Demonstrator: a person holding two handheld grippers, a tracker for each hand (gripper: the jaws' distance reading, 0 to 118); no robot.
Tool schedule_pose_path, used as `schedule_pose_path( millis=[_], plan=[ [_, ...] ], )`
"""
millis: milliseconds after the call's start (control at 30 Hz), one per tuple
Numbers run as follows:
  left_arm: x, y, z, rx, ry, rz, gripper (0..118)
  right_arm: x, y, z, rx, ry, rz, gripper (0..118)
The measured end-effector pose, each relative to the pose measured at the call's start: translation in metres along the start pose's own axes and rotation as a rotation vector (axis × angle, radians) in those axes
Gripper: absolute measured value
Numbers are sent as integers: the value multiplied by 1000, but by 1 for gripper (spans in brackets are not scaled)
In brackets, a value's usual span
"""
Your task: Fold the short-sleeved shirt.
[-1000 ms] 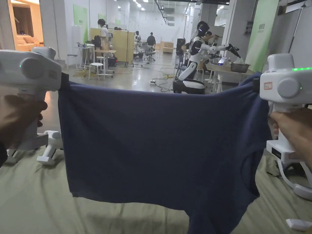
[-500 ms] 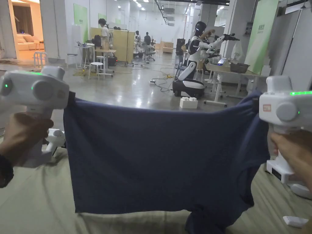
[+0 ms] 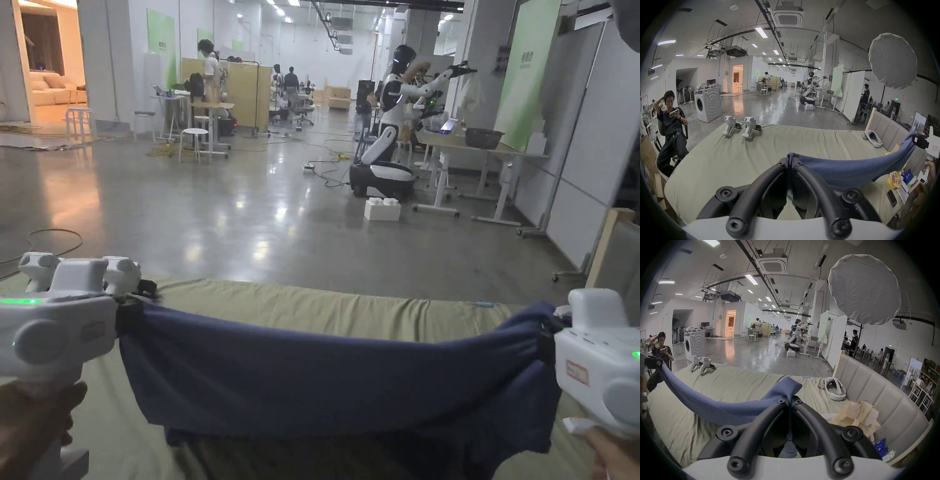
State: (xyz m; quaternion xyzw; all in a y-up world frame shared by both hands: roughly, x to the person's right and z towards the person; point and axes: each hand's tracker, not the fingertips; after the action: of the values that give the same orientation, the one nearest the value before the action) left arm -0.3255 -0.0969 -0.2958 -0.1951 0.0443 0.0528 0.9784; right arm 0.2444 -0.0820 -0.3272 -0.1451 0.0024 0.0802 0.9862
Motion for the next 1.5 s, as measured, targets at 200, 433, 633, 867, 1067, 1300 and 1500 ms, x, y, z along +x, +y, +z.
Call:
schedule_pose_path(
  millis=[200, 433, 633, 867, 1067, 1300, 1500],
  plan=[
    [-5, -23, 65, 33, -11, -40, 6, 3, -22, 75, 20, 6, 11, 4],
    [-19, -59, 117, 20, -16, -49, 6, -1, -52, 140, -11, 29, 20, 4],
    [-26, -129, 131, -160, -2, -55, 6, -11, -110, 156, -200, 55, 56, 4],
    [-35, -230, 99, -497, -5, -35, 6, -22, -203, 119, -501, 117, 63, 4],
    [-53, -290, 52, -709, 13, -10, 6, -37, -272, 80, -715, 129, 116, 6],
    [-53, -314, 43, -777, 38, 25, 8, -41, -299, 63, -807, 130, 61, 26],
    [-41, -277, 50, -699, 45, 7, 65, -35, -252, 77, -622, 88, 1, 67]
  ],
)
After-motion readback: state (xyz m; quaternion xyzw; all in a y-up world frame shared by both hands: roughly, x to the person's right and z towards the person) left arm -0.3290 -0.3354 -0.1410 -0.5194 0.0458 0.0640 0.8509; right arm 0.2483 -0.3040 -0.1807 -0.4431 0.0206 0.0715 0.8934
